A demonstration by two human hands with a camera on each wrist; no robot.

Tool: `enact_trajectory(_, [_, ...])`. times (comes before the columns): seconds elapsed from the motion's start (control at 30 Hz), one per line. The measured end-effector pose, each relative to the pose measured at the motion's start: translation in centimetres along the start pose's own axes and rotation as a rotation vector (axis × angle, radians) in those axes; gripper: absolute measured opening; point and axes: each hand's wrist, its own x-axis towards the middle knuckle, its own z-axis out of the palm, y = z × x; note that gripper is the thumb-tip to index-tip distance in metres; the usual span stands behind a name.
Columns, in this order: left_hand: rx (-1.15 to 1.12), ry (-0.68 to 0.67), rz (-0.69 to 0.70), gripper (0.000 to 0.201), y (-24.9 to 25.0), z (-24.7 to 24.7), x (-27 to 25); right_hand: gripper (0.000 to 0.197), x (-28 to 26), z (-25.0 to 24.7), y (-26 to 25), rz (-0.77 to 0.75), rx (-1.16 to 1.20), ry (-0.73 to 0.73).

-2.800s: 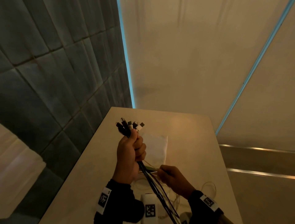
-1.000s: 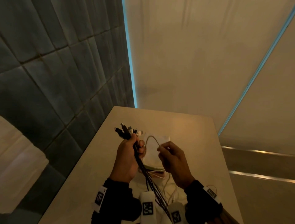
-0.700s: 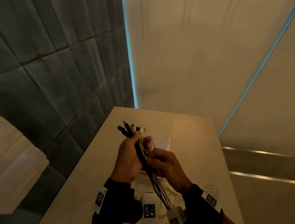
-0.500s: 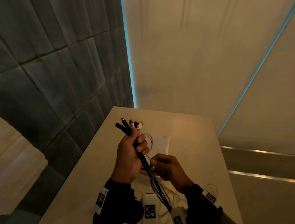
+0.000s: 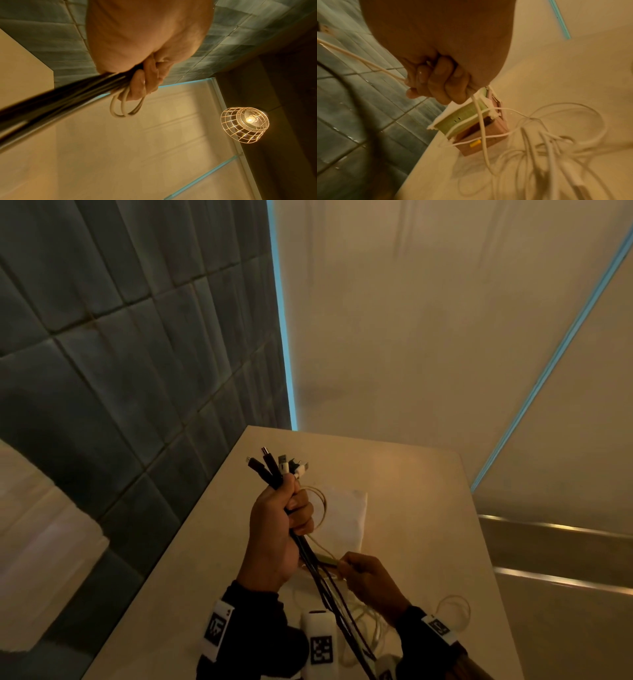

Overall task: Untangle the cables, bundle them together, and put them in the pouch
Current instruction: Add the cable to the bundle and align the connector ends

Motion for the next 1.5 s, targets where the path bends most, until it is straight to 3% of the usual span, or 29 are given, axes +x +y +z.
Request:
enact_trajectory(0.17, [0.049, 0.055, 0.041, 0.032, 0.7, -0.5, 0.0, 0.032, -0.5, -0.6, 3.7, 0.198, -0.052, 0.085])
enact_trajectory(0.27, [0.085, 0.09, 0.02, 0.03, 0.6, -0.7, -0.1, 0.025, 0.1, -0.7, 2.4, 0.268, 0.009, 0.229])
enact_trajectory(0.33, [0.09, 0.114, 0.0, 0.028, 0.6, -0.8, 0.0, 0.018, 0.6, -0.8, -1.0, 0.192, 0.123, 0.334])
enact_trajectory(0.4, [0.08, 0.138, -0.027, 0.024, 0.5, -0.7, 0.0, 0.014, 0.7, -0.8, -5.5, 0.058, 0.258, 0.348])
enact_trajectory(0.53, [0.089, 0.153, -0.092, 0.017, 0.3, -0.2, -0.2, 0.018, -0.4, 0.4, -12.3, -0.233, 0.335, 0.207])
enact_trajectory(0.67, [0.087, 0.117, -0.125, 0.026, 0.3, 0.2, -0.3, 0.016, -2.0, 2.0, -14.1, -0.337, 0.262, 0.079])
enact_trajectory(0.93, [-0.084, 0.006, -0.081, 0.027, 0.7, 0.2, -0.3, 0.018, -1.7, 1.7, -10.3, -0.147, 0.245, -0.08])
enact_trajectory(1.2, [-0.057, 0.001, -0.031, 0.03, 0.5, -0.3, -0.3, 0.03, 0.1, 1.3, -2.2, -0.114, 0.107, -0.02])
enact_trajectory(1.5, [-0.044, 0.006, -0.028, 0.03, 0.7, -0.1, -0.6, 0.029, 0.9, 0.7, 2.5, -0.016, 0.046, 0.044])
